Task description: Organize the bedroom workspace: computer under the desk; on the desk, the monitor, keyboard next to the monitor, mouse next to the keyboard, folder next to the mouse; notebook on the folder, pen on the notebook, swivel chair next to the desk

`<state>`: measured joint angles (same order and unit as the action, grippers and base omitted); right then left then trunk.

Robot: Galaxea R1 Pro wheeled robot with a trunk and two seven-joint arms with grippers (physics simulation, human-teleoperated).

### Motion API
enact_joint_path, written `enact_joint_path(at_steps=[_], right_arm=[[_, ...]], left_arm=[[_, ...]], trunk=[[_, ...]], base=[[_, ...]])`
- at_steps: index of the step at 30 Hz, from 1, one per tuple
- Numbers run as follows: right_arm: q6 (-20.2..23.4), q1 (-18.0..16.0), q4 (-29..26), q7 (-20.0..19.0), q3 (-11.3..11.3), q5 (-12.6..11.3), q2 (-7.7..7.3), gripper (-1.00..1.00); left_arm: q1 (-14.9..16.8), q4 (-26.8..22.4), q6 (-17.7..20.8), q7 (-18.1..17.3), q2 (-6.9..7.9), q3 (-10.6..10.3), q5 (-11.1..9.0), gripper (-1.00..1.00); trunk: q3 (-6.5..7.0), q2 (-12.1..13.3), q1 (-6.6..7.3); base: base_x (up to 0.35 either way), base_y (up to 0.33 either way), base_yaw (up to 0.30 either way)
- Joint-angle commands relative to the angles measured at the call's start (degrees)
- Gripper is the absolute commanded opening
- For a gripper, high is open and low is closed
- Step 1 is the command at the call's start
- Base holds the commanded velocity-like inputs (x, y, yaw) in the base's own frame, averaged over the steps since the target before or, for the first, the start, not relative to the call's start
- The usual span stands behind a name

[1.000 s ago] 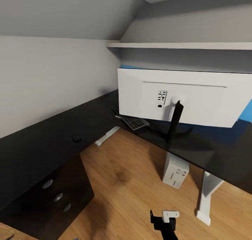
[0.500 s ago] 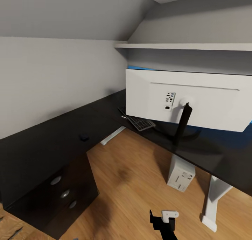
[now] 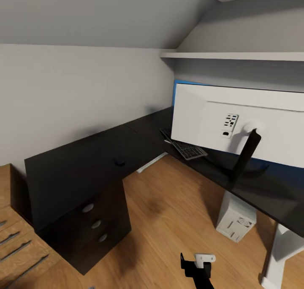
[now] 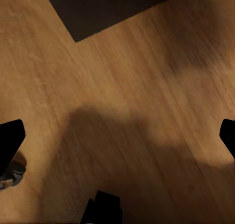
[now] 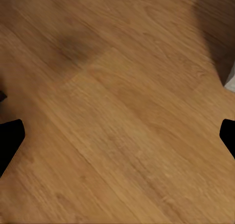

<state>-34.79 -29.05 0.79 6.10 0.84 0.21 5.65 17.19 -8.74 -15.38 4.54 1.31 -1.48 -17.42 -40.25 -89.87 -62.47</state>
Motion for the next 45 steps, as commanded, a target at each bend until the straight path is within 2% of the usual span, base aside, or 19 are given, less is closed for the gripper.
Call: enact_joint_path(at_steps=[1,9,25,42,45], right_arm=[[-0.19,-0.04,0.09,0.28,0.12,0.05,0.02,1.0],[-0.19,-0.04,0.09,0.26,0.12,0.05,0.01,1.0],[-0.19,-0.04,0.09,0.23,0.12,0.09,-0.01,1.0],[-0.19,-0.04,0.23,0.23,0.12,0.1,-0.11,1.0],[-0.19,-0.04,0.3,0.23,0.12,0.12,-0.11,1.0]], left_arm=[[0.03,0.03,-0.15,0.13,-0.02,-0.18,-0.25,1.0],[0.03,0.03,-0.13,0.12,-0.01,-0.18,-0.25,1.0],[0.03,0.03,-0.17,0.14,-0.08,-0.19,-0.25,1.0],[0.03,0.03,-0.15,0.13,-0.08,-0.19,-0.25,1.0],[0.03,0.03,-0.15,0.17,-0.08,-0.19,-0.25,1.0]], trunk=[[-0.05,-0.02,0.01],[-0.05,-0.02,0.01],[2.53,6.39,3.52],[5.52,13.21,7.25],[5.52,13.21,7.25]], base=[[0.0,0.0,0.277],[0.0,0.0,0.277],[0.0,0.0,0.257],[0.0,0.0,0.028],[0.0,0.0,0.002]])
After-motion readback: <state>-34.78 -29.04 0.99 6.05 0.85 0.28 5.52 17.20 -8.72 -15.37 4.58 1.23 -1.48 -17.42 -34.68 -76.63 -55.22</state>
